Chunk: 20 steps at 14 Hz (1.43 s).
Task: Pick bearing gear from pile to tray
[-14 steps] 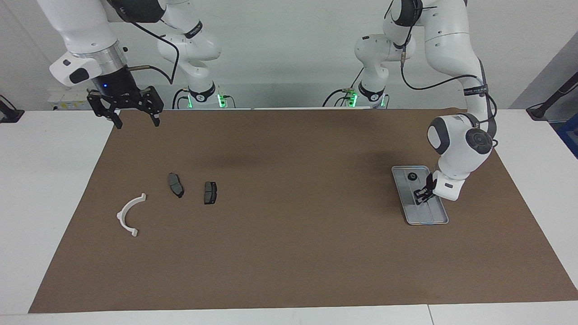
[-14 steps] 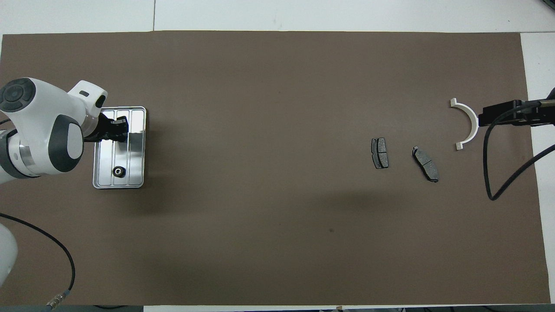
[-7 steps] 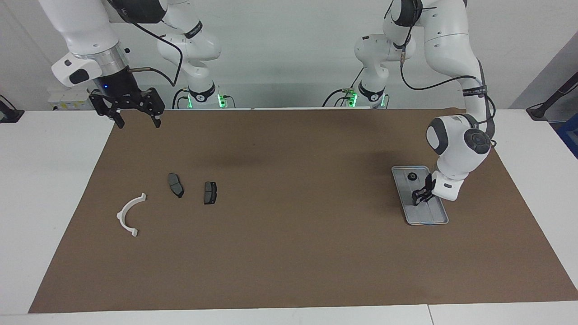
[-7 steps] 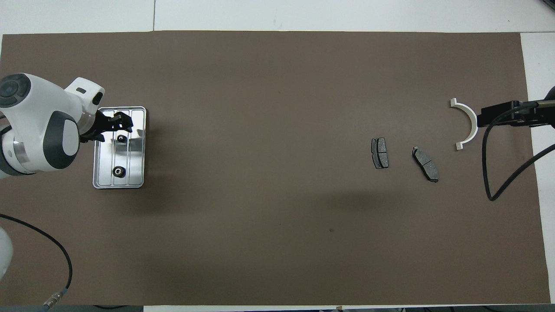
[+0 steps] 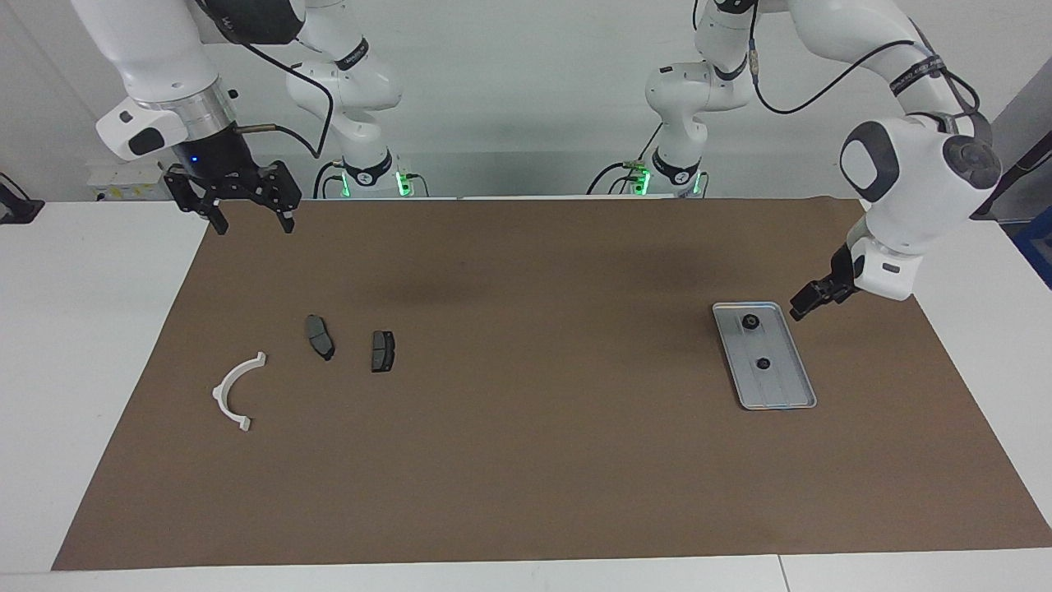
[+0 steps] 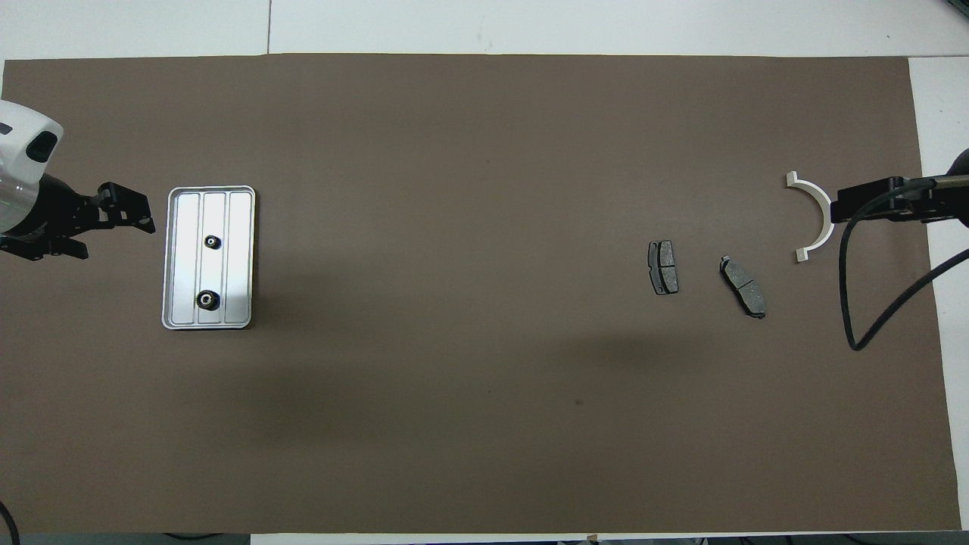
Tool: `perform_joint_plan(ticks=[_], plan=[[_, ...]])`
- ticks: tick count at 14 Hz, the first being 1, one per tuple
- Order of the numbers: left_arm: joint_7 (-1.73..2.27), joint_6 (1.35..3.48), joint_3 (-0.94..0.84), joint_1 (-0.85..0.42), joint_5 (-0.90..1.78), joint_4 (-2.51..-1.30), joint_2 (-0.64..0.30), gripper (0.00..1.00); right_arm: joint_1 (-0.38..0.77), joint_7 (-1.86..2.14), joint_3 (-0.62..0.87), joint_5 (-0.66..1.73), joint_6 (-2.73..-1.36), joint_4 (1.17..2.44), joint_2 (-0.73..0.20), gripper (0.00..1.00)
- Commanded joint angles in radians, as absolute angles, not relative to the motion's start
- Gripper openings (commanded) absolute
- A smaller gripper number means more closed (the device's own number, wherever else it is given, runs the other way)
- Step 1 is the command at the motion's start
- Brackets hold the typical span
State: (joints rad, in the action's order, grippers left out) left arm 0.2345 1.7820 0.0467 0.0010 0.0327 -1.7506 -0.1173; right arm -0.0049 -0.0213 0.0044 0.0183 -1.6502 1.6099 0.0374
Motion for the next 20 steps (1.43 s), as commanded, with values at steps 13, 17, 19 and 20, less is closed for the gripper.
perform_joint_plan(ticks=[13,17,19,20], plan=[[0.222,1.661,0.025,0.008,0.031,-1.795,0.032,1.00,-0.003,-0.012,0.008,0.014,-1.594,1.618,0.041,1.00],[0.219,1.689,0.018,0.020,0.035,-1.796,0.048,1.00,-0.003,-0.012,0.008,0.014,-1.594,1.618,0.043,1.00],[0.184,1.677,0.009,0.020,0.035,-1.787,0.045,1.00,-0.006,-0.012,0.008,0.014,-1.589,1.618,0.043,1.00],[0.181,1.675,0.003,0.020,0.035,-1.787,0.046,1.00,-0.008,-0.011,0.008,0.014,-1.586,1.618,0.043,1.00]])
